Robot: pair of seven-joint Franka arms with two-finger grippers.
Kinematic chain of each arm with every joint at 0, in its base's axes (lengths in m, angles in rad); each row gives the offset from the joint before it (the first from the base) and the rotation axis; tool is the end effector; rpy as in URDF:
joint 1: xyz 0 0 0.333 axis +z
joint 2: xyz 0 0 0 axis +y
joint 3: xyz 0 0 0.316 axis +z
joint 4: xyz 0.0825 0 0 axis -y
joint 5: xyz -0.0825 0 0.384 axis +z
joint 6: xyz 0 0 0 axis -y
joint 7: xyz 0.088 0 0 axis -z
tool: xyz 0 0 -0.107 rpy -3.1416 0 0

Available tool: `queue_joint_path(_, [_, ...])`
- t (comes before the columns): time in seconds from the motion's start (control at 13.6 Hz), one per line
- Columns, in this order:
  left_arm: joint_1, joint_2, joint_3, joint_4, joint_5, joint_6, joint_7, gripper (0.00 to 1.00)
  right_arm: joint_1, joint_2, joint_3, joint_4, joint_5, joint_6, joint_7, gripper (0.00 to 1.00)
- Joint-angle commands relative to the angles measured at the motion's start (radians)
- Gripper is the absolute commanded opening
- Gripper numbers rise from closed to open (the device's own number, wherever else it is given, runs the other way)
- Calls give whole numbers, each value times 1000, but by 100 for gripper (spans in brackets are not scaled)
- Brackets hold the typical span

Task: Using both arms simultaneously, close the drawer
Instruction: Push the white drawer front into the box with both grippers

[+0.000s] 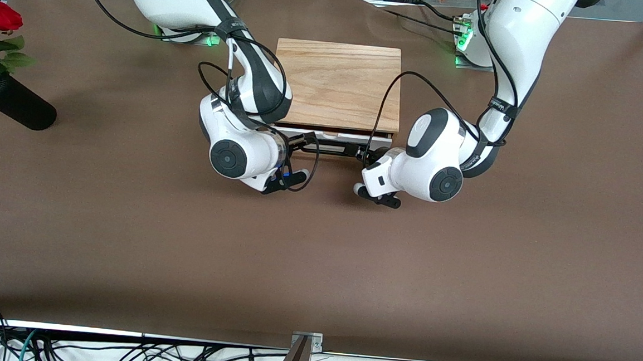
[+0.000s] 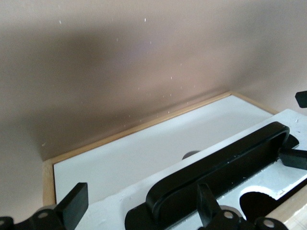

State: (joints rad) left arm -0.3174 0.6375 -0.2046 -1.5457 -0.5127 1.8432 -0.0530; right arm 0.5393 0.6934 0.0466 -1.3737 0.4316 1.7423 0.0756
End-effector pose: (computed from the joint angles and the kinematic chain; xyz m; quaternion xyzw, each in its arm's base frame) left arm 0.5718 -0.3519 0.2746 0.9378 -0.1047 -0.2352 0.2331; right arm 0.5624 0.4111 0.2923 -0.9478 -0.1719 0.2196 0.1545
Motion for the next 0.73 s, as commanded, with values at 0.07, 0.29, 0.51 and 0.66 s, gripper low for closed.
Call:
queue_joint_path(0.07, [3,-16,-1,-13,-29,-71,7,100,22,15,7,7,16,-38,10,100])
queue_joint_path(0.29, [4,-18,-1,-13,-29,-96,5,100,31,18,7,7,16,-40,9,100])
queue_joint_path(0.51, [7,-24,-1,-8,-27,-124,5,100,36,17,7,7,16,-63,9,100])
queue_joint_path(0.66, [18,-35,-1,1,-27,-151,5,100,36,15,7,12,15,-67,4,100])
